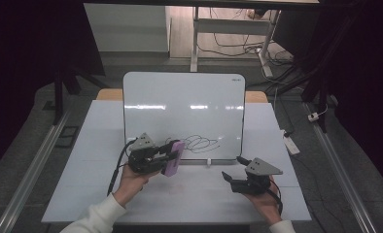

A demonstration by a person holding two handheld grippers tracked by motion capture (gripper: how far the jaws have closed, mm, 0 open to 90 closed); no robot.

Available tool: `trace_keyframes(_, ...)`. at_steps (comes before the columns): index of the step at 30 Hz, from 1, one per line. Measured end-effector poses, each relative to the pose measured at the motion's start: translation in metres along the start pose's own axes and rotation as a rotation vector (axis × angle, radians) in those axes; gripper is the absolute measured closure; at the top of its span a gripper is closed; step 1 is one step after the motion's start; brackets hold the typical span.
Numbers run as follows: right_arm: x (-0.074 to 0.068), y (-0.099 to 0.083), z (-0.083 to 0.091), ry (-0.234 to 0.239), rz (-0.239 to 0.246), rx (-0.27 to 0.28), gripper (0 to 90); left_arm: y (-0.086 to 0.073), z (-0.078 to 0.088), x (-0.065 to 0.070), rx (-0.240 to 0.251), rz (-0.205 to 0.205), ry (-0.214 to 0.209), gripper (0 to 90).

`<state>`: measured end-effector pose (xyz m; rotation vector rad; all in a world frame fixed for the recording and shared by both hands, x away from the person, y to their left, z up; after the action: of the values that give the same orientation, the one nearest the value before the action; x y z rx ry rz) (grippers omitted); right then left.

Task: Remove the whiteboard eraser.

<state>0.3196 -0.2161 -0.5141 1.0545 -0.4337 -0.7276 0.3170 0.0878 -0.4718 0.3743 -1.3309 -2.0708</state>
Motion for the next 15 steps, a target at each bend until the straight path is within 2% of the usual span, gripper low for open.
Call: trace_keyframes(15, -0.027, 0.005, -0.014, 0.068, 0.003, -0.009, 21.6, 0.006, -0.015, 0.008, 0.013, 0.007, -0.031, 61.1)
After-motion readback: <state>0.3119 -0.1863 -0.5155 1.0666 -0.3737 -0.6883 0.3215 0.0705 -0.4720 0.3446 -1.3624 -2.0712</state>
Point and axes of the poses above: each handheld gripper's, and its own axes: z roughly backward along the jaws, y roughly out of its top, x roughly to its right, the point moved 4 cm from there along -z, roughly forward along the jaws, and after that the axes turned 8 degrees about -z, right-handed, at the moved point
